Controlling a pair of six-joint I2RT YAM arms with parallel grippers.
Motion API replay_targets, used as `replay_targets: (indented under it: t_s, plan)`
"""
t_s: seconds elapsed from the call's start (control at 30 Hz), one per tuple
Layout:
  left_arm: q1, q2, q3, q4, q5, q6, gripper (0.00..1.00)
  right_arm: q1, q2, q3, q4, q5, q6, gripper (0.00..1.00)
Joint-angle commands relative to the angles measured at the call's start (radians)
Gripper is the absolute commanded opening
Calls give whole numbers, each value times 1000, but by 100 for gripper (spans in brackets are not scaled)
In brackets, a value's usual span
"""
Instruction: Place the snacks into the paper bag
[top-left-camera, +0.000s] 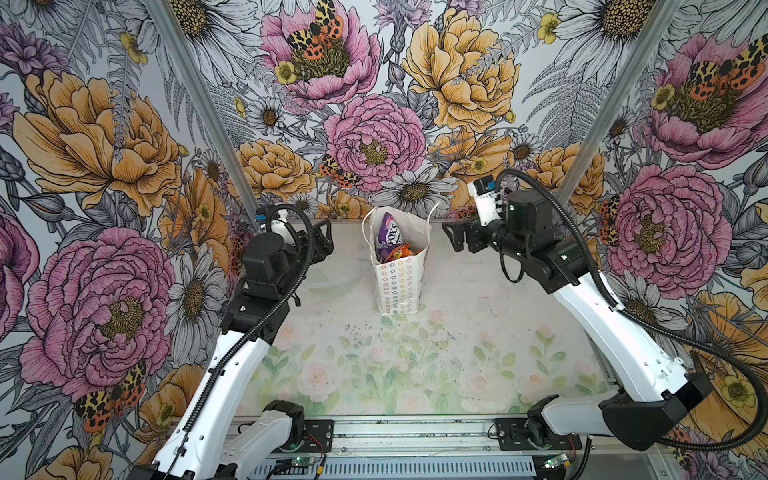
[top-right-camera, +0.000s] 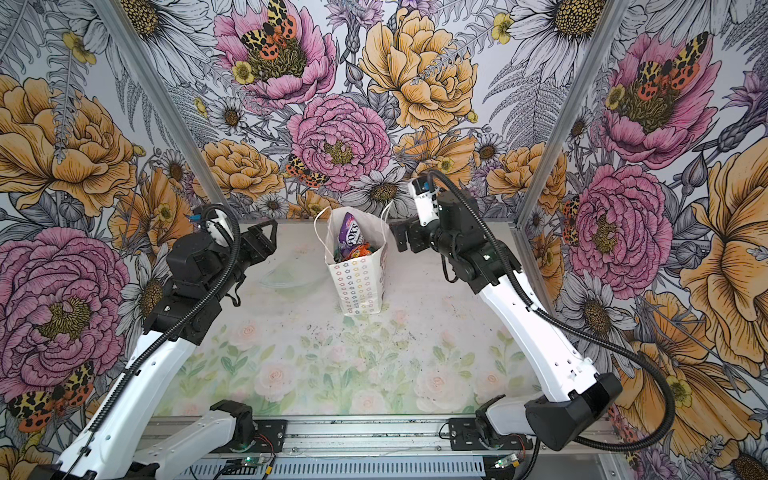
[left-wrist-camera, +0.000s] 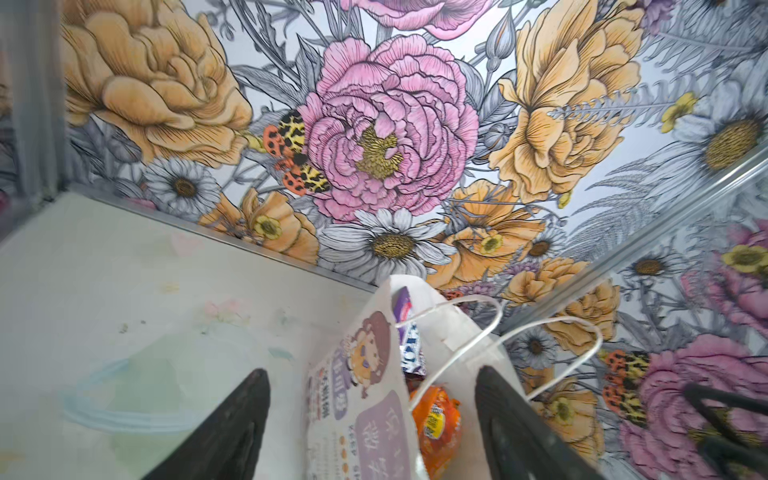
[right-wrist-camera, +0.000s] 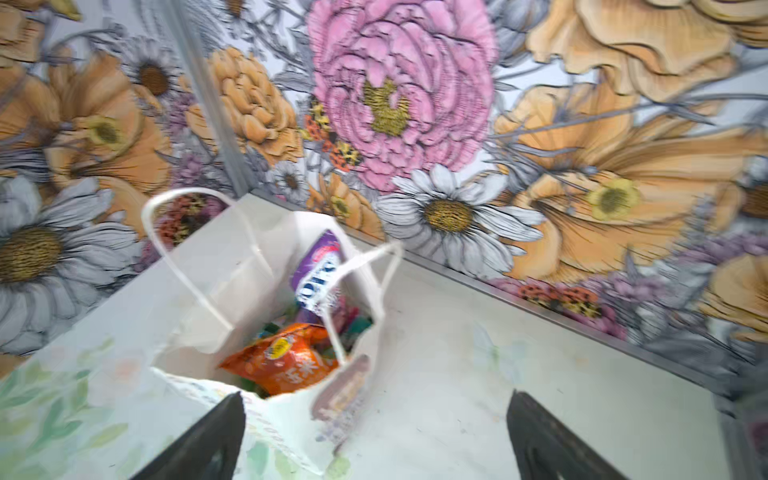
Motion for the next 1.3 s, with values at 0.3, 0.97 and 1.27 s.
replay_targets:
  t_s: [0.3,0.97,1.27]
  plan:
    - [45,-119,-201,172,-211,171,99,-312,-189,-571,334,21,-35,100]
    - [206,-8,-624,666,-123,448,99,-382,167,-1103,1342,167,-17,100]
    - [259,223,-803,1070,-94,448,99,-411,207,-1176,1498,153,16,100]
